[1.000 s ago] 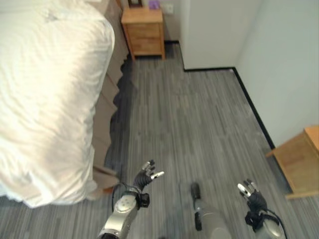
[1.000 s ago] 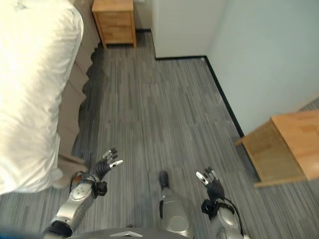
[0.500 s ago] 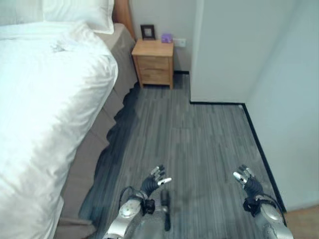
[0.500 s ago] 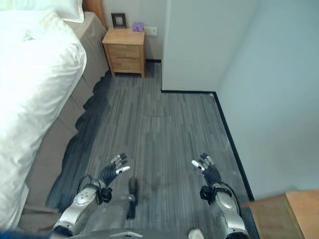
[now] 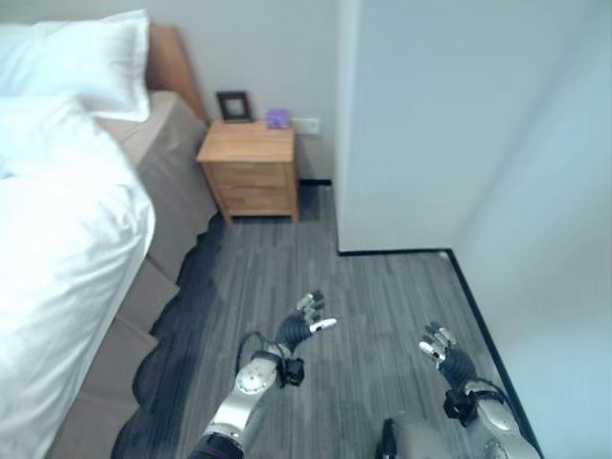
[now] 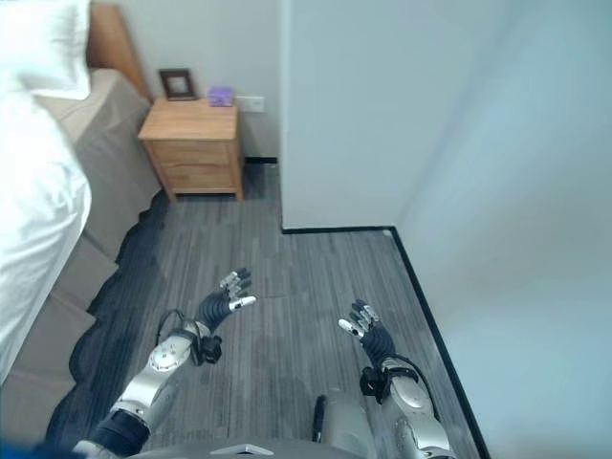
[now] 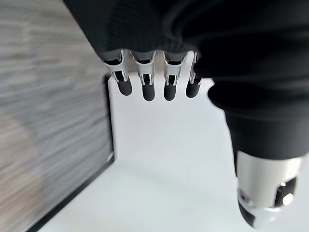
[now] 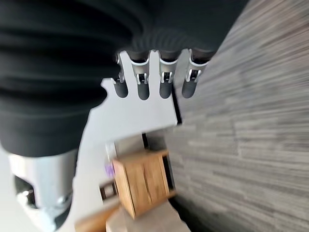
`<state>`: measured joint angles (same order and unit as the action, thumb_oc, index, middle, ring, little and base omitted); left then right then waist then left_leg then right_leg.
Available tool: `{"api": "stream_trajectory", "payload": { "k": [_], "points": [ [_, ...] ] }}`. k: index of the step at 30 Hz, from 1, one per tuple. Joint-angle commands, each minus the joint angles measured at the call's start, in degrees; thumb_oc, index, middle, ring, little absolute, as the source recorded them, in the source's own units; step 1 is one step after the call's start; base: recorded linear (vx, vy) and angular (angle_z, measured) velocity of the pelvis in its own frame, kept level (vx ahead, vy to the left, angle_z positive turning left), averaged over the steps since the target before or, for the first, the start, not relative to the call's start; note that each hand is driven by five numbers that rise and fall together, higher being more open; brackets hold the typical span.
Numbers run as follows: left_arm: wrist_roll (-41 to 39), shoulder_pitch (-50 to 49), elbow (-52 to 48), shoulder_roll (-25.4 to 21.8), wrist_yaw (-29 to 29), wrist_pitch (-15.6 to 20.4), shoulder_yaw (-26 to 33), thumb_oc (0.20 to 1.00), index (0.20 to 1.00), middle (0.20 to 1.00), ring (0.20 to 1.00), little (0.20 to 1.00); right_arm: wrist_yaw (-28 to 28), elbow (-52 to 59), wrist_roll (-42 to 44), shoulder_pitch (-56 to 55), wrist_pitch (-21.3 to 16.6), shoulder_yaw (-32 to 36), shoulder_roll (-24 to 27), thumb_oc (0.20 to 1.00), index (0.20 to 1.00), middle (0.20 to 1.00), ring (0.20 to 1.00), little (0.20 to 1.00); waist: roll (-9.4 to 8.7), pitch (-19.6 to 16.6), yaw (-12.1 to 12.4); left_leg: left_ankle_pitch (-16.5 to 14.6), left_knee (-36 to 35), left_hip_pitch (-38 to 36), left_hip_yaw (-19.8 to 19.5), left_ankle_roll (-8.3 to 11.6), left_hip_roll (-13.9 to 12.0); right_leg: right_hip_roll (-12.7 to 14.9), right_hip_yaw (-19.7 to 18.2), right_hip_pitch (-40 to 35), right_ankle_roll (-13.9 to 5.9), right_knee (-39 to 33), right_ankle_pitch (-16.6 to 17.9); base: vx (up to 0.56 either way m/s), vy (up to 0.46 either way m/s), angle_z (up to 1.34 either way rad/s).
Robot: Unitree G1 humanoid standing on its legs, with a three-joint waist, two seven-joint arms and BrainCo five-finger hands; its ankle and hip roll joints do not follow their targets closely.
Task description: Making the bed.
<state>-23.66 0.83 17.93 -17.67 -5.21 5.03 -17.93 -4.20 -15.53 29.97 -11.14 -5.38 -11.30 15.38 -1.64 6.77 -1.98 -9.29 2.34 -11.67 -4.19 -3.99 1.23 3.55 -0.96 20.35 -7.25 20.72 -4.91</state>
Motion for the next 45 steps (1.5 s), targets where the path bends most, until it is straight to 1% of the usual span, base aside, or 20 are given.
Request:
{"api": "stream_trajectory", "payload": {
  "k": [1,2,3,4,6,7,9,10,12,13,14,16,19,23,26,27,35,40,43,45],
  "points": [
    [-1.9,-2.9,-5.5,-3.2,-1.5,4.3,1.1,1.000,1.000,1.000,1.000,1.000,-1.9,9.2,3.4,1.0,-5.7,6.8,1.7,1.000,1.000,1.000,1.000,1.000,-3.42,0.4,-1.3,6.1,1.7,3.7,-5.8,3.53,0.4,1.3,-17.9,-9.5,-5.37,-17.6,13.9,0.48,-0.284,2.10],
    [-2.7,-3.5,-5.8,-3.5,-1.4,4.7,1.9,1.000,1.000,1.000,1.000,1.000,-2.7,10.9,3.0,0.3,-5.7,7.4,3.0,1.000,1.000,1.000,1.000,1.000,-3.52,0.4,-1.0,5.8,1.5,3.7,-10.7,3.89,0.2,0.3,-24.1,-9.5,-6.41,-17.3,14.0,0.48,-0.493,2.61],
    [-4.3,-4.8,-7.2,-4.2,-2.7,4.7,2.7,1.000,1.000,1.000,1.000,1.000,-4.3,15.2,1.4,-1.3,-6.1,8.2,5.9,1.000,1.000,1.000,1.000,1.000,-4.48,0.5,0.1,5.6,2.5,4.9,-18.0,5.20,-0.1,0.9,-26.1,-11.0,-6.37,-14.7,13.1,0.33,-0.408,2.88],
    [-4.3,-4.8,-7.3,-4.2,-2.7,4.7,2.7,1.000,1.000,1.000,1.000,1.000,-4.3,15.2,1.4,-1.3,-6.0,8.2,5.8,1.000,1.000,1.000,1.000,1.000,-4.62,0.4,-0.2,5.8,2.5,5.1,-18.3,5.30,0.0,1.1,-25.9,-10.9,-6.40,-14.7,13.2,0.24,-0.432,3.18],
    [-5.9,-7.9,-7.6,-4.0,-3.9,4.9,5.5,1.000,1.000,1.000,1.000,1.000,-6.7,17.5,0.5,-1.2,-6.5,8.6,9.4,1.000,1.000,1.000,1.000,1.000,-5.23,0.9,1.3,7.3,5.2,7.6,-23.5,7.21,-3.1,2.1,-19.0,-13.7,-4.36,-15.4,8.4,0.14,-0.470,2.76],
    [-5.9,-7.9,-7.7,-4.0,-3.9,4.9,5.6,1.000,1.000,1.000,1.000,1.000,-6.7,17.5,0.6,-1.1,-6.5,8.5,9.4,1.000,1.000,1.000,1.000,1.000,-5.30,0.8,1.0,7.5,5.1,8.0,-23.9,7.33,-3.0,2.2,-18.7,-13.6,-4.38,-15.6,8.6,0.09,-0.462,2.21],
    [-7.7,-7.1,-6.5,-2.6,-2.1,4.4,7.1,1.000,1.000,1.000,1.000,1.000,-6.6,18.1,2.5,-0.3,-6.4,7.7,10.1,1.000,1.000,1.000,1.000,1.000,-5.62,2.4,0.6,10.1,12.4,14.1,-16.2,5.90,-5.2,2.8,-14.9,-15.4,-3.00,-16.0,7.9,-0.02,-0.316,2.29],
    [-9.0,-6.3,-5.3,-1.7,-1.2,4.3,8.0,1.000,1.000,1.000,1.000,1.000,-6.9,17.9,3.9,-0.2,-6.0,6.8,10.2,1.000,1.000,1.000,1.000,1.000,-5.68,3.2,-0.1,10.8,13.5,16.2,-8.0,4.78,-7.0,3.2,-11.8,-16.4,-2.07,-16.6,7.9,-0.08,-0.349,2.17],
    [-10.2,-5.4,-3.7,-0.5,-0.2,4.0,8.5,1.000,1.000,1.000,1.000,1.000,-5.7,16.3,2.9,-0.5,-5.3,5.7,9.3,1.000,1.000,1.000,1.000,1.000,-5.32,3.4,-1.3,10.6,11.8,16.4,6.2,5.57,-9.8,4.0,-4.2,-17.7,-0.82,-17.7,7.2,-0.10,-0.302,2.02],
    [-10.2,-4.9,-3.0,-0.3,-0.1,4.3,8.5,1.000,1.000,1.000,1.000,1.000,-5.3,15.7,2.4,-0.7,-4.9,5.1,8.7,1.000,1.000,1.000,1.000,1.000,-5.22,3.0,-1.7,10.1,10.7,16.3,11.0,5.76,-9.5,4.3,-1.4,-18.2,-0.51,-18.8,7.4,-0.14,-0.255,1.99],
    [-9.6,-5.1,-2.6,0.2,-0.3,4.5,8.1,1.000,1.000,1.000,1.000,1.000,-5.9,15.7,2.2,-2.1,-4.4,4.2,7.6,1.000,1.000,1.000,1.000,1.000,-4.77,2.2,-1.8,9.0,8.3,16.5,15.8,5.83,-7.2,4.3,1.7,-18.7,-0.41,-20.5,7.8,-0.11,-0.166,1.45],
    [-9.0,-5.7,-2.1,0.2,-0.2,4.7,7.8,1.000,1.000,1.000,1.000,1.000,-6.2,15.5,1.8,-3.1,-4.3,3.9,7.2,1.000,1.000,1.000,1.000,1.000,-4.06,1.7,-1.9,9.1,4.4,15.9,16.7,5.80,-6.1,3.9,3.0,-18.8,-0.35,-20.7,7.6,-0.03,-0.049,1.35],
    [-8.3,-6.7,-2.0,1.1,-0.6,4.5,6.1,1.000,1.000,1.000,1.000,1.000,-5.7,11.9,-1.8,-3.9,-3.2,2.0,5.2,1.000,1.000,1.000,1.000,1.000,-2.37,-0.5,-2.4,11.7,-6.4,11.9,12.4,5.56,-3.4,3.0,5.5,-19.5,-0.73,-21.4,7.5,0.04,0.020,0.50],
    [-8.1,-7.1,-2.3,0.8,-0.2,4.6,6.2,1.000,1.000,1.000,1.000,1.000,-5.8,11.5,0.7,-3.3,-2.8,0.9,3.6,1.000,1.000,1.000,1.000,1.000,-1.99,-1.0,-2.5,11.9,-7.3,11.2,11.7,5.62,-3.1,2.9,4.8,-19.8,-0.79,-22.2,7.9,0.03,0.045,0.21],
    [-7.1,-8.3,-2.5,0.0,0.2,4.4,7.5,1.000,1.000,1.000,1.000,1.000,-5.6,10.6,-5.5,-3.0,-1.7,-0.5,4.8,1.000,1.000,1.000,1.000,1.000,-1.93,-0.7,-1.6,11.6,-7.3,9.9,11.5,5.45,-3.0,2.9,4.4,-20.4,-0.70,-22.2,7.7,0.00,0.037,-0.13],
    [-6.1,-4.2,-3.0,1.3,5.4,4.7,6.5,1.000,1.000,1.000,1.000,1.000,3.2,2.7,12.0,-0.3,-3.4,8.7,1.4,1.000,1.000,1.000,1.000,1.000,0.46,0.9,-4.1,11.8,-7.3,8.1,7.2,8.07,-5.7,1.3,-1.5,-20.4,0.53,-24.1,8.7,0.01,0.092,-0.09],
    [-5.1,-4.5,-0.5,-0.9,7.1,5.2,9.7,1.000,1.000,1.000,1.000,1.000,1.8,3.2,6.5,1.4,-2.8,5.6,1.6,1.000,1.000,1.000,1.000,1.000,-0.33,2.1,-3.2,9.3,-6.7,7.5,11.2,5.58,-3.7,3.1,-4.7,-17.3,-2.31,-21.3,10.4,0.03,0.142,-0.29],
    [-3.7,-4.1,-0.3,-1.9,6.2,4.7,8.8,1.000,1.000,1.000,1.000,1.000,1.6,3.0,5.7,1.4,-2.8,6.2,1.8,1.000,1.000,1.000,1.000,1.000,-0.03,3.8,-4.5,8.2,-6.5,6.1,12.2,4.95,-4.4,1.3,-8.3,-11.2,-4.20,-7.7,11.3,0.05,0.031,-0.40],
    [-3.1,-3.2,-0.4,-2.1,5.7,5.0,8.2,1.000,1.000,1.000,1.000,1.000,1.3,2.8,6.1,1.0,-3.0,6.5,1.5,1.000,1.000,1.000,1.000,1.000,0.07,3.8,-5.4,7.5,-6.9,4.9,12.3,5.59,-4.8,3.1,-7.8,-10.6,-3.80,-10.7,12.2,0.14,-0.097,0.10],
    [-4.0,-2.3,-1.7,-2.6,5.1,5.0,7.5,1.000,1.000,1.000,1.000,1.000,1.0,1.7,5.6,0.8,-3.0,6.5,1.4,1.000,1.000,1.000,1.000,1.000,-0.13,3.5,-6.0,6.4,-7.2,3.1,12.7,7.13,-6.5,6.4,-6.2,-8.0,-3.56,-16.6,15.2,0.29,-0.264,-0.10]
  ]
}}
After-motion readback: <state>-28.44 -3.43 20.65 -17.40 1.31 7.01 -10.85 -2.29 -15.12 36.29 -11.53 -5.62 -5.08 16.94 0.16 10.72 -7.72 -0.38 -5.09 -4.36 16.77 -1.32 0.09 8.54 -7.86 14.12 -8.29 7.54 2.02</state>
